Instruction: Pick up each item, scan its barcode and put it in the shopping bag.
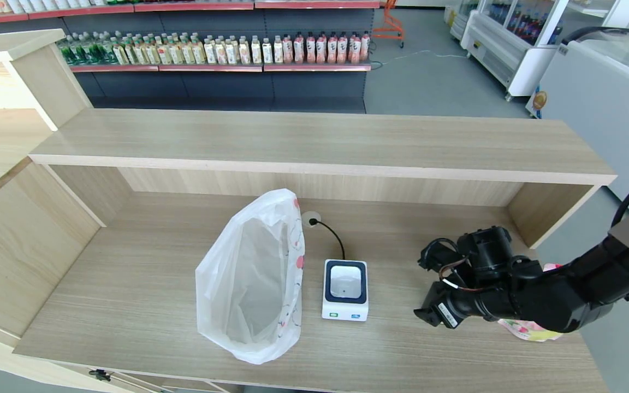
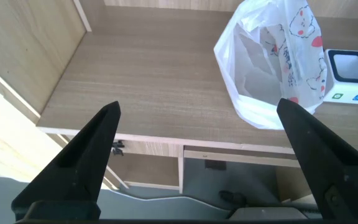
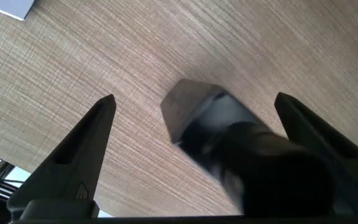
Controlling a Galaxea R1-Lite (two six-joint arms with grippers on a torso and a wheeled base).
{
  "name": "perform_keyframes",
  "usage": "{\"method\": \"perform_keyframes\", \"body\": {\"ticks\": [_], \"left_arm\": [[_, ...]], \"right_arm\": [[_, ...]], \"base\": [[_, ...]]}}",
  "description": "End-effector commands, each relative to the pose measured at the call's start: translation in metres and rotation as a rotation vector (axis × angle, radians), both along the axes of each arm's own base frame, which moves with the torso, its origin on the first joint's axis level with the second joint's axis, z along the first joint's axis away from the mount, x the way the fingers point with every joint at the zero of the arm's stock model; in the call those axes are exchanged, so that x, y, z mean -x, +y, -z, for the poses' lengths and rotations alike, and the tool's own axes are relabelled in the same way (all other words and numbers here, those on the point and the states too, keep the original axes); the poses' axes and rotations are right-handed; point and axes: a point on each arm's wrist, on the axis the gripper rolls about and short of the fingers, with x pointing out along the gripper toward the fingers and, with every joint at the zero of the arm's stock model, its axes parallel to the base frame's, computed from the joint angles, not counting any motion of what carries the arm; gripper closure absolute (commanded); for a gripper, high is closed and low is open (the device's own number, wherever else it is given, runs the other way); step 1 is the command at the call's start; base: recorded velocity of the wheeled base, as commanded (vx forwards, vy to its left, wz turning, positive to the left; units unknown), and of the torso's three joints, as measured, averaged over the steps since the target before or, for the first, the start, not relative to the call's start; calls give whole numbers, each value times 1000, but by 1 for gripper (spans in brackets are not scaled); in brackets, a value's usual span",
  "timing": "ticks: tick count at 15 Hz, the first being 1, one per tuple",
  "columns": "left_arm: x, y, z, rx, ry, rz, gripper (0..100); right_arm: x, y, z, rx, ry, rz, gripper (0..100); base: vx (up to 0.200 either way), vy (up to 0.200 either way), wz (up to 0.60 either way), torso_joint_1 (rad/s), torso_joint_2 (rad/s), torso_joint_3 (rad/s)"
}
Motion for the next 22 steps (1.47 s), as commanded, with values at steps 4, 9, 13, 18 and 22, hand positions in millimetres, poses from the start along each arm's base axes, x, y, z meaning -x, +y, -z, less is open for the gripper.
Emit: {"method": "perform_keyframes", "body": {"ticks": [4, 9, 13, 18, 22], "left_arm": [[0, 0, 0, 0, 0, 0, 0], [0, 0, 0, 0, 0, -2, 0], [0, 0, 0, 0, 0, 0, 0], [0, 0, 0, 0, 0, 0, 0], [0, 0, 0, 0, 0, 0, 0]], "right_arm": [[-3, 11, 9, 10, 17, -25, 100], [10, 14, -18, -51, -42, -14, 100], [40, -24, -78, -211, -177, 154, 100], [104, -57, -118, -108, -346, 104, 100], [139, -87, -139, 170, -506, -151, 100]], "base": [[0, 0, 0, 0, 0, 0], [0, 0, 0, 0, 0, 0], [0, 0, 0, 0, 0, 0], [0, 0, 0, 0, 0, 0], [0, 0, 0, 0, 0, 0]]}}
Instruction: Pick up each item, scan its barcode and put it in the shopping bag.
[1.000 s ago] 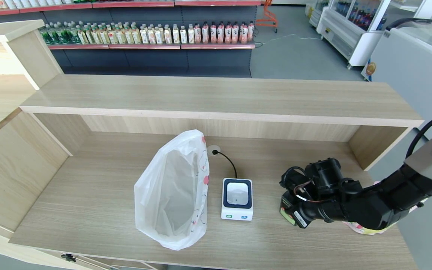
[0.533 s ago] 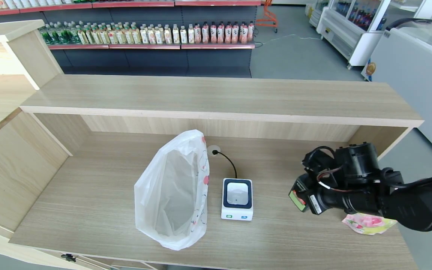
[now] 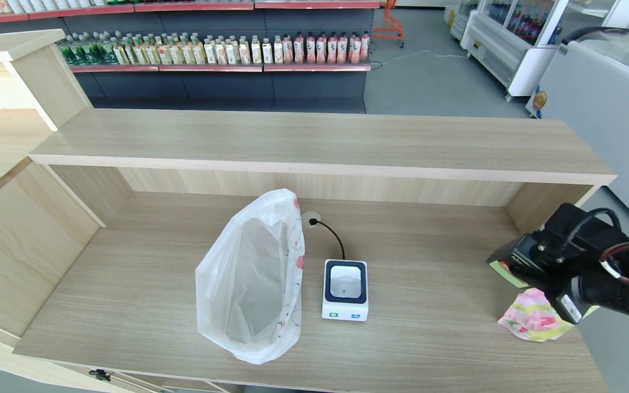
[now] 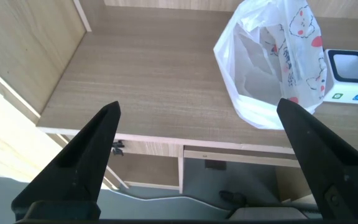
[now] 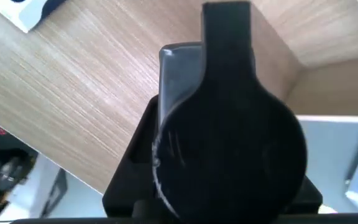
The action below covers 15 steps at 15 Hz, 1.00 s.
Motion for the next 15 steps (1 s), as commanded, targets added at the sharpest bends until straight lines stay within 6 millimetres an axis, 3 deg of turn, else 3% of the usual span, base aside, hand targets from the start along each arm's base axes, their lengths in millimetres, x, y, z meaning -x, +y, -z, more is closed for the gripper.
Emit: {"method": "perform_keyframes", "body": {"ticks": [1, 3, 5, 6, 7, 10, 12, 15], "left_arm": [[0, 0, 0, 2, 0, -2, 0], [0, 0, 0, 0, 0, -2, 0], [0, 0, 0, 0, 0, 0, 0], [0, 0, 0, 0, 0, 0, 0], [0, 0, 0, 0, 0, 0, 0], [0, 0, 0, 0, 0, 0, 0], [0, 0, 0, 0, 0, 0, 0], [0, 0, 0, 0, 0, 0, 0]], "right_arm": [[27, -21, -16, 80, -114, -92, 100], [32, -33, -11, 264, -187, -403, 100], [34, -33, 6, 561, -313, -781, 100], [33, -32, 11, 623, -352, -867, 100], [26, -21, 23, 775, -462, -1088, 100], [-3, 9, 34, 1013, -722, -1368, 100], [-32, 42, 54, 1047, -860, -1565, 100], [-71, 69, 68, 934, -1012, -1639, 100]], "base": [[0, 0, 0, 0, 0, 0], [0, 0, 0, 0, 0, 0], [0, 0, 0, 0, 0, 0], [0, 0, 0, 0, 0, 0], [0, 0, 0, 0, 0, 0], [0, 0, 0, 0, 0, 0], [0, 0, 0, 0, 0, 0], [0, 0, 0, 0, 0, 0]]}}
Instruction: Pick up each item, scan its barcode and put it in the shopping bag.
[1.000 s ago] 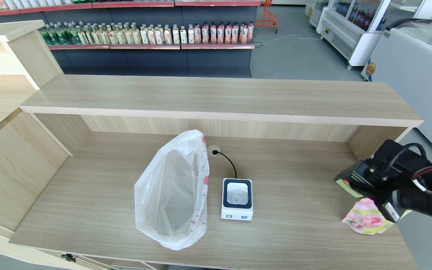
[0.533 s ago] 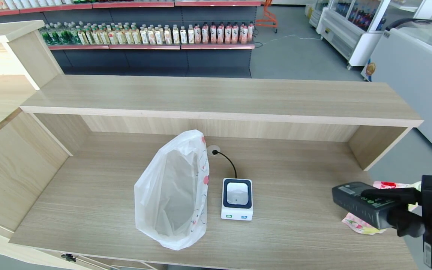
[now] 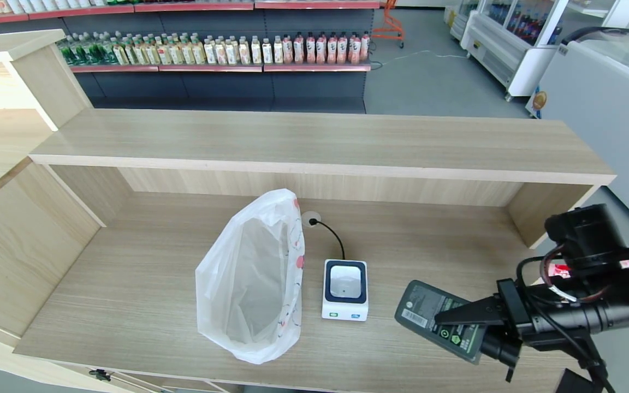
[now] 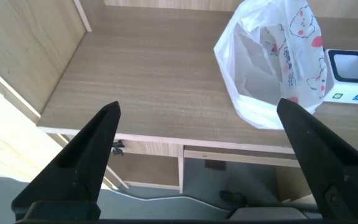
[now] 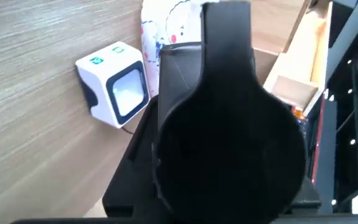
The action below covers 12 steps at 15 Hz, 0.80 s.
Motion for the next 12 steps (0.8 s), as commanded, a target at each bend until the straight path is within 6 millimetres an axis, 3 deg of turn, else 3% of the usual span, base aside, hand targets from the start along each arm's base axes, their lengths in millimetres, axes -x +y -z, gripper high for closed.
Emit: {"method": "perform_keyframes", "body": {"ticks": [1, 6, 10, 12], "left_arm": [[0, 0, 0, 0, 0, 0, 0], [0, 0, 0, 0, 0, 0, 0], [0, 0, 0, 2, 0, 0, 0], [0, 0, 0, 0, 0, 0, 0]], "right_arm": [[-46, 38, 28, -11, -11, -170, 100], [-65, 80, 33, -75, -11, -317, 100], [-65, 83, 28, -101, -23, -341, 100], [-61, 94, 31, -102, -22, -376, 100]], "base": [[0, 0, 0, 0, 0, 0], [0, 0, 0, 0, 0, 0], [0, 0, 0, 0, 0, 0], [0, 0, 0, 0, 0, 0]]}}
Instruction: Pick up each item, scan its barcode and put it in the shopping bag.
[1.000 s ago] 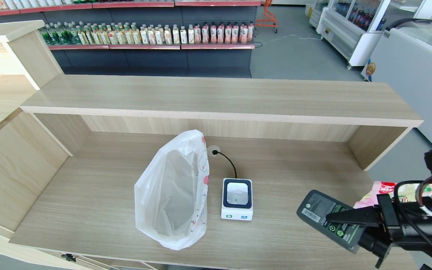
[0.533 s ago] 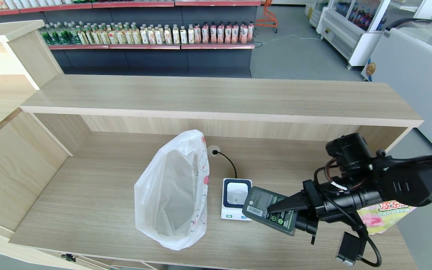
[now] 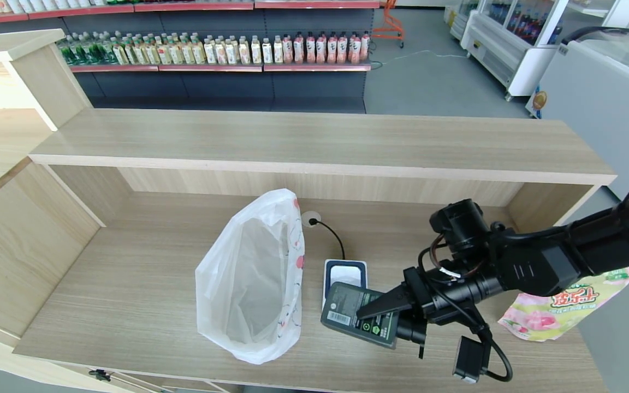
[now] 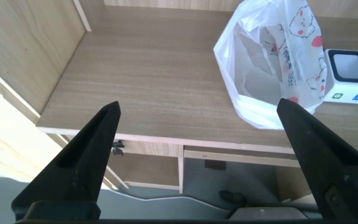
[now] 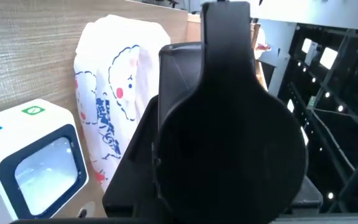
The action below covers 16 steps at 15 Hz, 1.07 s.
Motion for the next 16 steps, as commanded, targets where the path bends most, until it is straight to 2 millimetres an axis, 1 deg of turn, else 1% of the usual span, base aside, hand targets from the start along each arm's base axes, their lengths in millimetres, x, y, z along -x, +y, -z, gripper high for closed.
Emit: {"method": "perform_keyframes", "body": {"ticks": [1, 3, 4, 5, 7, 9, 11, 16], "left_arm": [[0, 0, 0, 0, 0, 0, 0], [0, 0, 0, 1, 0, 0, 0], [0, 0, 0, 0, 0, 0, 0], [0, 0, 0, 0, 0, -2, 0], [0, 0, 0, 1, 0, 0, 0], [0, 0, 0, 1, 0, 0, 0], [0, 0, 0, 1, 0, -2, 0], [0, 0, 0, 1, 0, 0, 0]], "right_arm": [[0, 11, 6, -8, -65, -62, 100], [8, 26, 1, -23, -79, -113, 100], [13, 29, -4, -32, -92, -129, 100], [15, 27, -9, -39, -96, -131, 100], [15, 28, -12, -68, -99, -152, 100], [7, 31, -15, -81, -116, -152, 100], [4, 27, -17, -87, -122, -141, 100], [5, 28, -13, -81, -110, -144, 100]], "base": [[0, 0, 0, 0, 0, 0], [0, 0, 0, 0, 0, 0], [0, 0, 0, 0, 0, 0], [0, 0, 0, 0, 0, 0], [0, 0, 0, 0, 0, 0], [0, 0, 0, 0, 0, 0], [0, 0, 0, 0, 0, 0], [0, 0, 0, 0, 0, 0]]}}
